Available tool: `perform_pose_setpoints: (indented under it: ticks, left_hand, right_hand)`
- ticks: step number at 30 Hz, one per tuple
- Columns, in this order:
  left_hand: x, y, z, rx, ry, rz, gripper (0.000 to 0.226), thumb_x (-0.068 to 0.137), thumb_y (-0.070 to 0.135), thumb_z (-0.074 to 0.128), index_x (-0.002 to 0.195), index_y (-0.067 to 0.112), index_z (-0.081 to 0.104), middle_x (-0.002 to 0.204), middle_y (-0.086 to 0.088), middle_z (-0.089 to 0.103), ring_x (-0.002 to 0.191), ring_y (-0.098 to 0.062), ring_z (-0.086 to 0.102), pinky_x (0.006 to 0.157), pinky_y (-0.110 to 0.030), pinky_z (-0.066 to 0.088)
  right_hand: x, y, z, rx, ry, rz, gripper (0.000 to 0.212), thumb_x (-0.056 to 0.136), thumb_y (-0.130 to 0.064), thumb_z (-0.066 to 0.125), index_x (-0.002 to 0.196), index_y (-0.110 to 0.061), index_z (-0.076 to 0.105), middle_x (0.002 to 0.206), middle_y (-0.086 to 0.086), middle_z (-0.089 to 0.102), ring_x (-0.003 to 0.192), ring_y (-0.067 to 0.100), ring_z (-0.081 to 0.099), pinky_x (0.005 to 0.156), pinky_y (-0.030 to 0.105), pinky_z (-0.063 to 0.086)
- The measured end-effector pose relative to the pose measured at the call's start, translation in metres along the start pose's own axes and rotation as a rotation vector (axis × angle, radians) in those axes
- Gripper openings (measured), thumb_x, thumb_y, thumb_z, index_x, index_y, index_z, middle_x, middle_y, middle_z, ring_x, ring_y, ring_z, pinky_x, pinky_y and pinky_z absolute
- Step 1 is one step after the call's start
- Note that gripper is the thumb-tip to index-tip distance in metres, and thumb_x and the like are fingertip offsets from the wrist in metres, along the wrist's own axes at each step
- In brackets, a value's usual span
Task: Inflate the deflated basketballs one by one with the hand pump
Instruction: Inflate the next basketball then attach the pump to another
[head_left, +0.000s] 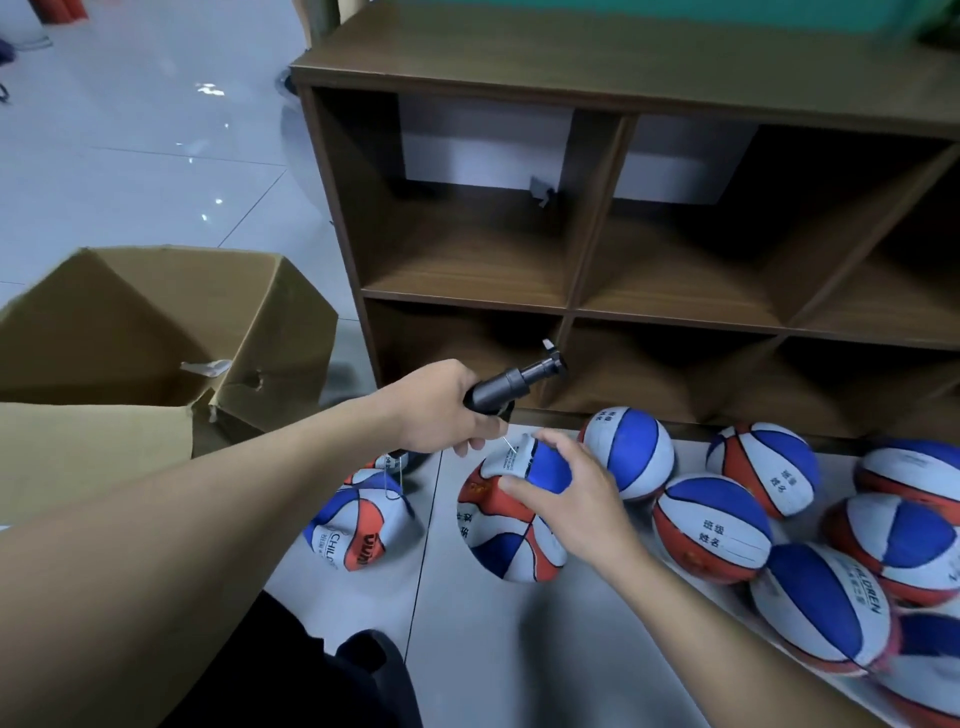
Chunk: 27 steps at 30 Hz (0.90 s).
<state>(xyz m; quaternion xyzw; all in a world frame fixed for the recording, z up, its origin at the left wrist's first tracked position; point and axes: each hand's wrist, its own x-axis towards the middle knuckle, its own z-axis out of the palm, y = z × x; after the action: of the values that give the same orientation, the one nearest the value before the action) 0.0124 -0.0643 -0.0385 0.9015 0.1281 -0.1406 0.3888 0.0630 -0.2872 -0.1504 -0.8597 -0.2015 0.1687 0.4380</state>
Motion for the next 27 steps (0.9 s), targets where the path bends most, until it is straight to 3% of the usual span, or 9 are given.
perform_pose_setpoints:
  ticks: [3,6,10,17,21,27]
  left_hand:
    - [-0.003,0.006,0.013,0.039,-0.005,0.022,0.025,0.097,0.035,0.081,0.09,0.013,0.072,0.067,0.006,0.076,0.06,-0.009,0.071,0.067,-0.026,0.052]
    - [-0.005,0.008,0.024,0.076,0.003,0.044,0.028,0.095,0.038,0.083,0.087,0.013,0.072,0.069,0.002,0.077,0.06,-0.01,0.07,0.064,-0.028,0.053]
    - [-0.008,0.007,0.026,0.11,0.004,0.053,0.025,0.095,0.035,0.085,0.087,0.016,0.071,0.069,0.003,0.076,0.061,-0.009,0.071,0.064,-0.027,0.053]
    - [-0.009,0.006,0.022,0.115,0.013,0.059,0.024,0.094,0.035,0.086,0.083,0.02,0.07,0.066,0.006,0.072,0.057,-0.007,0.066,0.063,-0.026,0.052]
    - [-0.011,0.005,0.022,0.114,-0.009,0.067,0.027,0.094,0.031,0.085,0.076,0.022,0.067,0.059,0.011,0.068,0.054,-0.005,0.064,0.058,-0.019,0.049]
    - [-0.01,0.005,0.02,0.127,-0.005,0.056,0.027,0.095,0.029,0.083,0.075,0.022,0.068,0.053,0.014,0.066,0.046,0.0,0.06,0.049,-0.014,0.041]
  right_hand:
    - [-0.012,-0.004,-0.003,-0.02,0.073,0.0,0.084,0.07,-0.07,0.089,0.144,-0.038,0.065,0.132,-0.023,0.061,0.119,-0.003,0.056,0.103,0.023,0.046]
    - [-0.02,-0.01,-0.002,-0.128,0.089,-0.03,0.09,0.067,-0.078,0.085,0.142,-0.032,0.068,0.136,-0.022,0.062,0.123,0.004,0.058,0.1,0.025,0.049]
    - [-0.026,-0.014,0.0,-0.177,0.118,-0.025,0.081,0.064,-0.083,0.081,0.127,-0.032,0.076,0.129,-0.023,0.066,0.115,0.007,0.064,0.093,0.031,0.056]
    - [-0.026,-0.016,-0.001,-0.212,0.152,-0.046,0.064,0.066,-0.085,0.077,0.099,-0.031,0.075,0.097,-0.017,0.069,0.088,0.011,0.064,0.077,0.039,0.058]
    - [-0.03,-0.015,-0.002,-0.228,0.164,-0.059,0.076,0.065,-0.088,0.076,0.116,-0.032,0.077,0.117,-0.019,0.073,0.104,0.015,0.069,0.09,0.042,0.06]
    - [-0.03,-0.02,-0.003,-0.228,0.18,-0.066,0.076,0.068,-0.08,0.082,0.124,-0.029,0.078,0.129,-0.015,0.073,0.117,0.018,0.067,0.096,0.041,0.058]
